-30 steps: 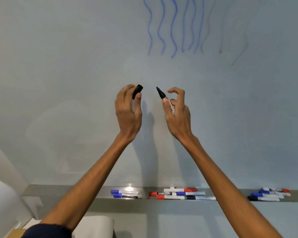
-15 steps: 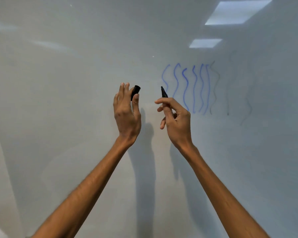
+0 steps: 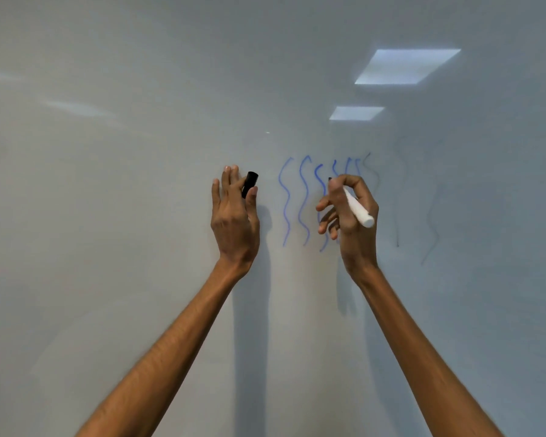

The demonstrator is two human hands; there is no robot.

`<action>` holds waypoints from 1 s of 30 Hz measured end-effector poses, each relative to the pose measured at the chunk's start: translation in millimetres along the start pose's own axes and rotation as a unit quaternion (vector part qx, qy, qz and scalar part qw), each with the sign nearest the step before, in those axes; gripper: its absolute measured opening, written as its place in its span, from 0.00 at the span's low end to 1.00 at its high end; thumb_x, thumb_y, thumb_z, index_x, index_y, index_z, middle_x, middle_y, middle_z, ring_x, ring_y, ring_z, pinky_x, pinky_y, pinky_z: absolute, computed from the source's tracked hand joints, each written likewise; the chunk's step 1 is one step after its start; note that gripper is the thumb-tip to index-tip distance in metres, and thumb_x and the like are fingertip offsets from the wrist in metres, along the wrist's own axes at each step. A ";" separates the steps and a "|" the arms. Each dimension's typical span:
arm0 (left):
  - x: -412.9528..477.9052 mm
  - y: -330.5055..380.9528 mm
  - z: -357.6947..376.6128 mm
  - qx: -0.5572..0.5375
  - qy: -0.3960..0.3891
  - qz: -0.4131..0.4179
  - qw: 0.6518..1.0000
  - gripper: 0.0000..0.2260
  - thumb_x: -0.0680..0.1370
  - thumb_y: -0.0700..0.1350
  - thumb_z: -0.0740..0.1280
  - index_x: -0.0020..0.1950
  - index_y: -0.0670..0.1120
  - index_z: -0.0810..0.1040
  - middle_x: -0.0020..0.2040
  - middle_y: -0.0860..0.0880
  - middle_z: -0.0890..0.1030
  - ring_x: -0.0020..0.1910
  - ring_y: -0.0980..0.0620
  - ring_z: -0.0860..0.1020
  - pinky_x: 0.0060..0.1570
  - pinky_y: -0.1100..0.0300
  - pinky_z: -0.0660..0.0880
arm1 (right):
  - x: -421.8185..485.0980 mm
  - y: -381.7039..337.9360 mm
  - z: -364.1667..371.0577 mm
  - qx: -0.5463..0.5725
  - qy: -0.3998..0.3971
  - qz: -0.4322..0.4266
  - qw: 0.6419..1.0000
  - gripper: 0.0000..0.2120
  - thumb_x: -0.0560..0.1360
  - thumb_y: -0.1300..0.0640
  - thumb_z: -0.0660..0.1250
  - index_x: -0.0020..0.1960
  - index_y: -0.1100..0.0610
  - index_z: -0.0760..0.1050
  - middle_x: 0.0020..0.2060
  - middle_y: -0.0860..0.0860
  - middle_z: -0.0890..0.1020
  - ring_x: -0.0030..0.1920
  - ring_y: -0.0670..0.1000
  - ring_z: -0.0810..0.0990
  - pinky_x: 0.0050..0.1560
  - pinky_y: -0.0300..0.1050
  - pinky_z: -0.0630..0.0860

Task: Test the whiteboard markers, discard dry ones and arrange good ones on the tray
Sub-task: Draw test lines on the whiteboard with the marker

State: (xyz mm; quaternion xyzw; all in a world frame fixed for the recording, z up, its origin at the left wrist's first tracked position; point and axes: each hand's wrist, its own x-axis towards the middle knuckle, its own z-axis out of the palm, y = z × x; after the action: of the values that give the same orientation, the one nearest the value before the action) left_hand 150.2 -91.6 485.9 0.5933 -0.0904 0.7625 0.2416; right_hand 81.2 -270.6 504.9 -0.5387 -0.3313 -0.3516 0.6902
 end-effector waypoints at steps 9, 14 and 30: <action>-4.7 -1.5 5.5 0.019 -0.007 -0.008 1.000 0.18 0.83 0.44 0.61 0.70 0.37 0.72 0.72 0.44 0.70 0.73 0.55 0.63 0.67 0.45 0.72 | 16.6 12.2 44.5 -0.076 0.018 -0.042 0.996 0.07 0.78 0.55 0.60 0.55 0.54 0.69 0.33 0.52 0.79 0.26 0.53 0.72 0.29 0.47 0.70; -6.4 -7.1 3.5 0.014 -0.022 -0.022 0.999 0.21 0.82 0.47 0.60 0.72 0.38 0.68 0.73 0.45 0.68 0.73 0.61 0.57 0.60 0.44 0.77 | 20.2 18.3 62.9 -0.127 0.010 -0.075 0.989 0.06 0.76 0.56 0.66 0.50 0.53 0.70 0.38 0.49 0.81 0.30 0.50 0.78 0.31 0.51 0.78; -5.3 -13.6 -6.3 -0.015 -0.044 0.034 0.998 0.17 0.82 0.40 0.64 0.69 0.48 0.67 0.72 0.48 0.69 0.73 0.49 0.67 0.69 0.49 0.70 | -35.7 42.4 39.0 -0.203 -0.025 -0.035 0.978 0.06 0.77 0.55 0.67 0.45 0.53 0.70 0.32 0.49 0.78 0.28 0.51 0.78 0.28 0.53 0.76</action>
State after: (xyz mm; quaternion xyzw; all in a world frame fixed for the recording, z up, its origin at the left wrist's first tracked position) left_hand 152.1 -78.5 477.1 0.6189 -0.1329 0.7422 0.2200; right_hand 94.7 -220.6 461.1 -0.6643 -0.2890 -0.4220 0.5451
